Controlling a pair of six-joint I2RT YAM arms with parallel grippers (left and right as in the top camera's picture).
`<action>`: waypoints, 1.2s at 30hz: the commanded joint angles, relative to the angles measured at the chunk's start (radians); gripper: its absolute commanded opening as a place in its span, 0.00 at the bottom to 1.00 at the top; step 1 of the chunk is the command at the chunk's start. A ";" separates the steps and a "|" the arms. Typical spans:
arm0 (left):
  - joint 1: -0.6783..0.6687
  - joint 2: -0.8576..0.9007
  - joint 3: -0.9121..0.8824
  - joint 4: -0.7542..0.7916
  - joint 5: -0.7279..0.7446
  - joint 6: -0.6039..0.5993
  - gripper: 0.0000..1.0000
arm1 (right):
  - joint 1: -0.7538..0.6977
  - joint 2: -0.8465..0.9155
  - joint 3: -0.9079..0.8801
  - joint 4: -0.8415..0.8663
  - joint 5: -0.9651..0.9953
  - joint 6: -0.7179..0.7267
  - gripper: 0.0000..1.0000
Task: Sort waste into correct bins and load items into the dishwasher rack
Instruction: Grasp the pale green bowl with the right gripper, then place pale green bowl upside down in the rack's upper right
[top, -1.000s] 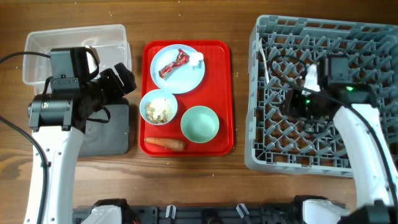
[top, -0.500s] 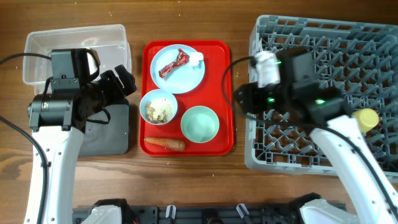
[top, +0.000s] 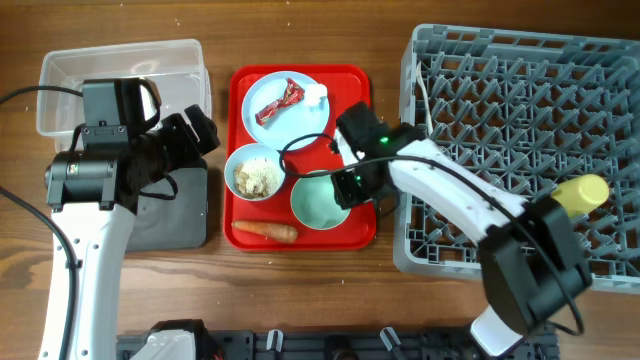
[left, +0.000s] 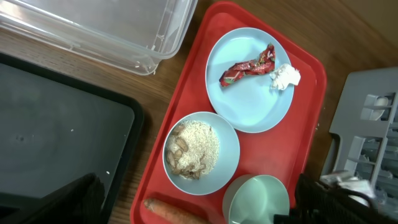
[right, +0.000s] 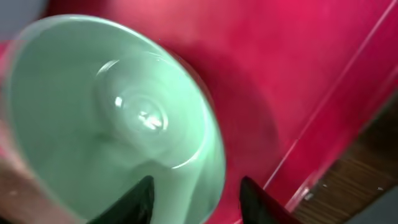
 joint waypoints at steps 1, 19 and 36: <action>0.005 0.000 0.005 -0.001 -0.010 0.005 1.00 | 0.003 0.061 0.011 0.019 0.038 0.024 0.28; 0.005 0.000 0.005 -0.005 -0.010 0.005 1.00 | -0.180 -0.357 0.196 0.194 1.019 -0.149 0.04; 0.005 0.000 0.005 -0.009 -0.009 0.005 1.00 | -0.702 -0.017 0.195 0.537 1.510 -0.389 0.04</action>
